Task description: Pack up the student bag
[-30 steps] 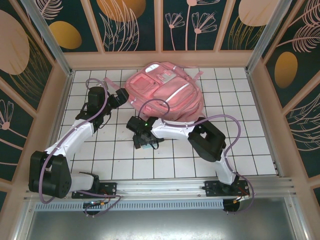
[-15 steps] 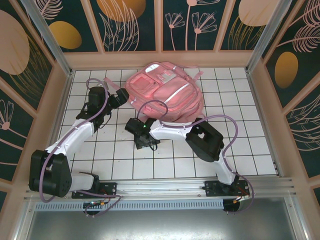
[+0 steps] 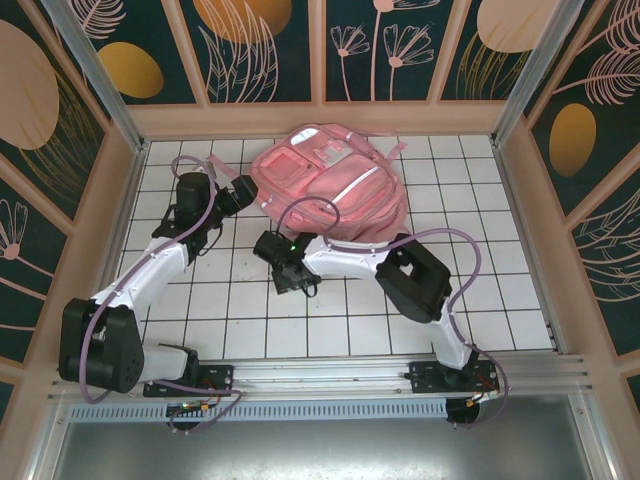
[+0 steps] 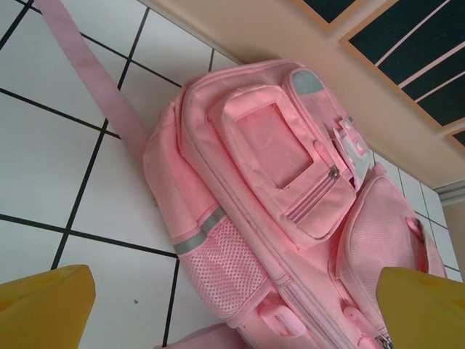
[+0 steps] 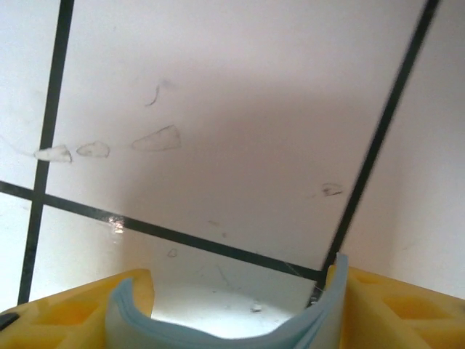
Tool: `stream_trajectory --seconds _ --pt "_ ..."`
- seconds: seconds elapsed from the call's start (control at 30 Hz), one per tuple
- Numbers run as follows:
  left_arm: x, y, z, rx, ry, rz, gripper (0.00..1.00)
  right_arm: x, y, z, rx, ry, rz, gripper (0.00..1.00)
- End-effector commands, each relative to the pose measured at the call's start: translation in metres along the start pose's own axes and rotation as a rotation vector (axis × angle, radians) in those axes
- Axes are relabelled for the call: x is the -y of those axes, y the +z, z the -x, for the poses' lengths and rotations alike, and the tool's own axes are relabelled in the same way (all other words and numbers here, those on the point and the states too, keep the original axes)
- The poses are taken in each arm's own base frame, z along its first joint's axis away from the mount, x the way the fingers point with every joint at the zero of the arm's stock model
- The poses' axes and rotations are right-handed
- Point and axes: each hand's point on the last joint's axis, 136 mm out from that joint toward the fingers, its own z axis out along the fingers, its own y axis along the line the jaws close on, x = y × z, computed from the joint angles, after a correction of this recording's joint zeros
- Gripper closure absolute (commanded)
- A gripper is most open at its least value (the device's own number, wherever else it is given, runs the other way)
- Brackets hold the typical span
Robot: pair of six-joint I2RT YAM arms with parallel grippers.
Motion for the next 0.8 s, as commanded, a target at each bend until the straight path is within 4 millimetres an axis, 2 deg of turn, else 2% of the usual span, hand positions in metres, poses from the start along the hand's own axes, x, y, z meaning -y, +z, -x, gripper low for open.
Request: stream_trajectory --seconds 0.0,0.07,0.2,0.27,0.3,0.5,0.67,0.77 --pt "0.016 0.002 0.011 0.010 -0.010 -0.057 0.02 0.007 -0.041 0.027 0.090 0.028 0.067 0.37" --pt "0.024 0.005 0.010 -0.013 0.001 -0.094 0.02 0.018 -0.054 0.037 0.119 0.055 0.100 0.38" --pt "0.037 0.010 0.006 -0.055 0.025 -0.148 0.10 0.052 -0.078 0.056 0.171 0.128 0.165 0.38" --pt "0.040 0.016 -0.004 -0.090 0.062 -0.139 0.13 0.078 -0.088 0.065 0.205 0.166 0.169 0.38" --pt "0.052 0.016 0.000 -0.086 0.094 -0.148 0.14 0.091 -0.092 0.068 0.218 0.184 0.163 0.38" --pt "0.097 0.044 -0.039 -0.195 0.309 -0.116 0.19 0.195 -0.122 0.083 0.318 0.333 0.076 0.37" --pt "0.128 0.072 -0.076 -0.270 0.471 -0.099 0.22 0.286 -0.133 0.075 0.382 0.494 0.028 0.37" --pt "0.149 0.085 -0.097 -0.301 0.585 -0.084 0.23 0.320 -0.138 0.069 0.424 0.578 0.056 0.37"
